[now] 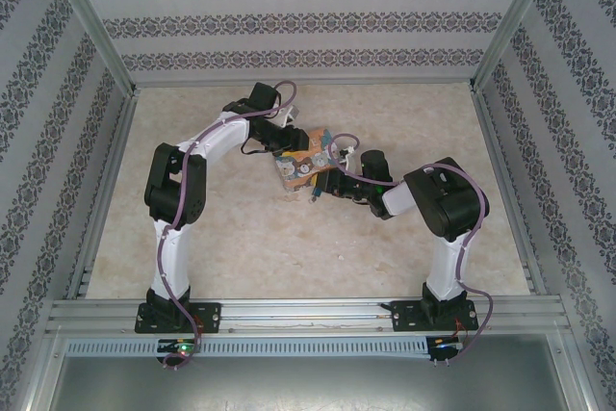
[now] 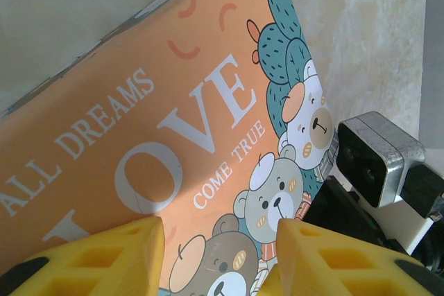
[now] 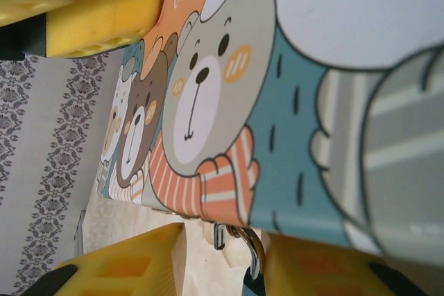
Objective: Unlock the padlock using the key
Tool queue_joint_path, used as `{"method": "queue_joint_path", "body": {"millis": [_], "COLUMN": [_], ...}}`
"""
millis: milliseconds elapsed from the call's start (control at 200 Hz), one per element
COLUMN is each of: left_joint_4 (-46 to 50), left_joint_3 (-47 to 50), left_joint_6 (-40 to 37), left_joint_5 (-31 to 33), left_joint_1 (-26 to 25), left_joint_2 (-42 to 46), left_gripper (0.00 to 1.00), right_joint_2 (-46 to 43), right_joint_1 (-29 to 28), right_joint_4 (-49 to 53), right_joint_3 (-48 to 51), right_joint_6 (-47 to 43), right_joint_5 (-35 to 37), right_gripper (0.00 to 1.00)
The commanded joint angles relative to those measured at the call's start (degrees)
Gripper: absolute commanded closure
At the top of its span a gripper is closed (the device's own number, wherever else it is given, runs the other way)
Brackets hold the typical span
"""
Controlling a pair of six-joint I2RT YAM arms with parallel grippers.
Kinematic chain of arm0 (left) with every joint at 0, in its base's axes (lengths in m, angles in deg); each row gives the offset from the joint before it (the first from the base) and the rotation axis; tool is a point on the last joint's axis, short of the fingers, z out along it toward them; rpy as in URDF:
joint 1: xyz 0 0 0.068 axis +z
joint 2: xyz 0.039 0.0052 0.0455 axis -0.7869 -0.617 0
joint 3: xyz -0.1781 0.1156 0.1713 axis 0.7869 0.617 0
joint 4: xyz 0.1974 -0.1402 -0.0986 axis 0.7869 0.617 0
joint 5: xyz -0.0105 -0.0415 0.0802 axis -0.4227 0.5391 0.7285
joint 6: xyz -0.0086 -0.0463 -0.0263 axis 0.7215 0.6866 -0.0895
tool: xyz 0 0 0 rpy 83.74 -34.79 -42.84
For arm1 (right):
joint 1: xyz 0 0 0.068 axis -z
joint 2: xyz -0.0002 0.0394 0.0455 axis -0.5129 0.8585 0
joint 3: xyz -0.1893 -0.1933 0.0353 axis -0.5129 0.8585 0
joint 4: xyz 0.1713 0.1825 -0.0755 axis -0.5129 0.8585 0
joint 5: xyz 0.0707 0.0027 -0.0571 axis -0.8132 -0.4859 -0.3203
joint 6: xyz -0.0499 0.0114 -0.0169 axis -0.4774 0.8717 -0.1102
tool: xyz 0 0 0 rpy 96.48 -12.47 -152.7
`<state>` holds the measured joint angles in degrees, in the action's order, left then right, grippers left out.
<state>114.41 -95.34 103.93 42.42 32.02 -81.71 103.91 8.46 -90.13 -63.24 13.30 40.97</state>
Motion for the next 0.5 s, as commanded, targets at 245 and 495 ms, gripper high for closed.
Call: {"method": "queue_joint_path", "body": {"millis": [245, 495], "left_joint_4": [5.07, 4.67], "left_joint_3": [0.06, -0.03], "left_joint_6": [-1.32, -0.86], "left_joint_5": [2.53, 2.7], "left_joint_1": [-0.33, -0.3], "left_joint_2": [-2.2, -2.2], "left_gripper": [0.54, 0.54], "right_joint_2": [-0.32, -0.23], "right_joint_1": [-0.9, -0.9], "right_joint_4": [-2.14, -2.12], "right_joint_3": [0.37, 0.35], "right_joint_6": [-0.94, -0.71], "right_joint_5": [-3.39, -3.36], "right_gripper": [0.78, 0.83]}}
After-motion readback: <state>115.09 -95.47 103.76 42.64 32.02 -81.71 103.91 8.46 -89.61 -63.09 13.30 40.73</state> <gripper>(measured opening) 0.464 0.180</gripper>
